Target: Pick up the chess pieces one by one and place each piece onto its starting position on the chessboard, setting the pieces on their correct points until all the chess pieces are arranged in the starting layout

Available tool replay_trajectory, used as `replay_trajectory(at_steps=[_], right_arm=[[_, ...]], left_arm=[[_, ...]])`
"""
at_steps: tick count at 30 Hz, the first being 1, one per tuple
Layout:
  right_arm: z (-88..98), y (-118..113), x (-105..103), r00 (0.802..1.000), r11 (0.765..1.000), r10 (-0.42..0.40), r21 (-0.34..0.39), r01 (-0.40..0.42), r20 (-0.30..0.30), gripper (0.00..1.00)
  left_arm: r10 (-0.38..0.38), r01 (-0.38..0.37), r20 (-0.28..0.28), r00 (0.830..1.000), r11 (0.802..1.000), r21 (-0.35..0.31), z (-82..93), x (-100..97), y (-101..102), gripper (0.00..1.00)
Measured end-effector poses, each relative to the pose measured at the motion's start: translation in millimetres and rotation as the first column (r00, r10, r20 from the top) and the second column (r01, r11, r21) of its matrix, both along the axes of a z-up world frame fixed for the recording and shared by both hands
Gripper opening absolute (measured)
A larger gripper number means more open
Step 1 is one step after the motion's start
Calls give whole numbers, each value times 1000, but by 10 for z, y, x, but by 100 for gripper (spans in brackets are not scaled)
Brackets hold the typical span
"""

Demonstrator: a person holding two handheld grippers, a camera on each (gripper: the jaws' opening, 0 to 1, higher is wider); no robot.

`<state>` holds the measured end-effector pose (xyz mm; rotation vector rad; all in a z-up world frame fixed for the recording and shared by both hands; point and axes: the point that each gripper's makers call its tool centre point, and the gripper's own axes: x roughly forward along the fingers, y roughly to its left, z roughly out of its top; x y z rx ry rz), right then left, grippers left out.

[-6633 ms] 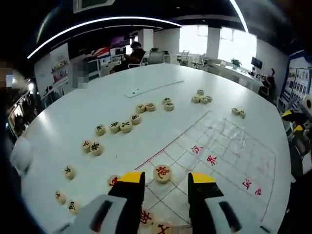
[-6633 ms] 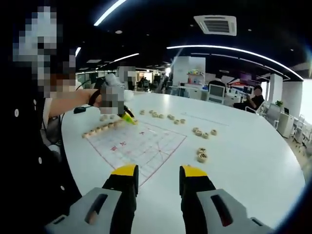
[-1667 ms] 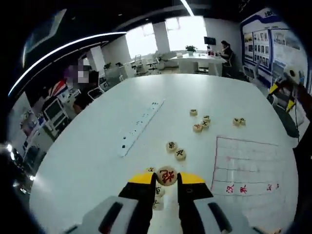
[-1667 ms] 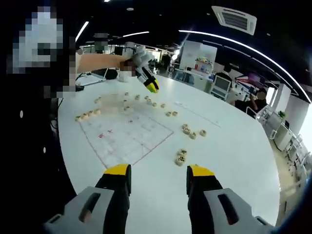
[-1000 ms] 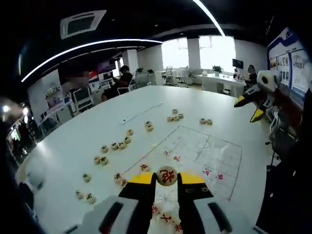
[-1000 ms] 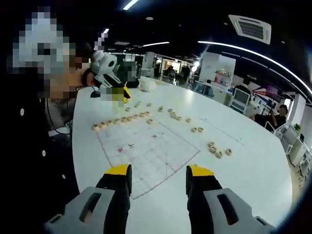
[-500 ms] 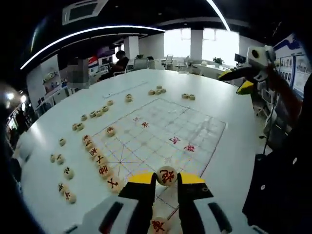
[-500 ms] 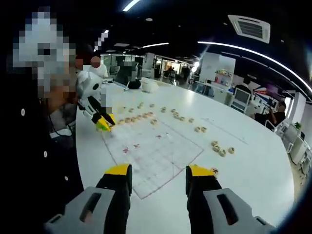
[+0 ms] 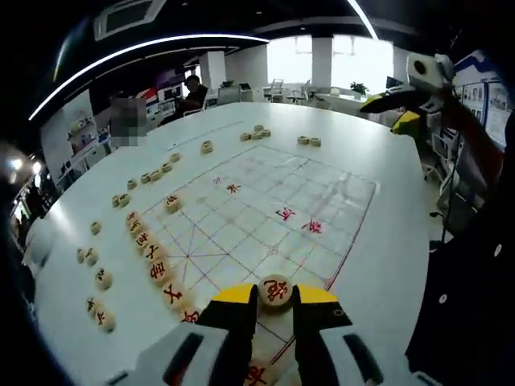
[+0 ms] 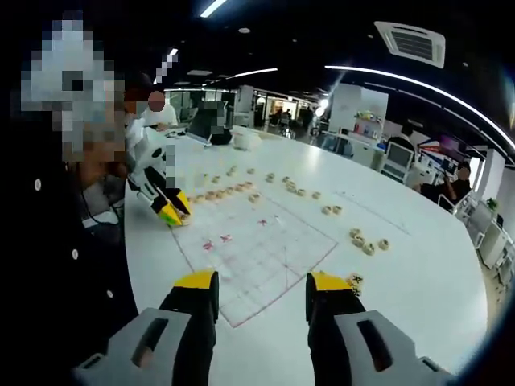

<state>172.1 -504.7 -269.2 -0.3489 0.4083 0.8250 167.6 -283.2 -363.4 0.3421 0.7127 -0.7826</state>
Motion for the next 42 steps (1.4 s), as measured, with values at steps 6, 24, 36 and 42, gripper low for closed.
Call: replay_trajectory(at_steps=[6, 24, 36, 42], right_arm=[[-4, 1, 6, 1000, 1000, -4, 2, 4, -1, 44], [-72, -31, 23, 999, 999, -39, 33, 39, -13, 44], [-96, 22, 43, 999, 999, -31, 30, 32, -25, 44], [-96, 41, 77, 999, 999, -34, 30, 35, -24, 44]], left_arm=[[-20, 20, 11, 1000, 1000, 18, -7, -23, 1, 25], [212, -199, 166, 963, 976, -92, 515, 165, 814, 52], [468, -456, 150, 871, 883, -109, 476, 315, 1560, 50], [514, -500, 143, 846, 857, -125, 428, 329, 1616, 49]])
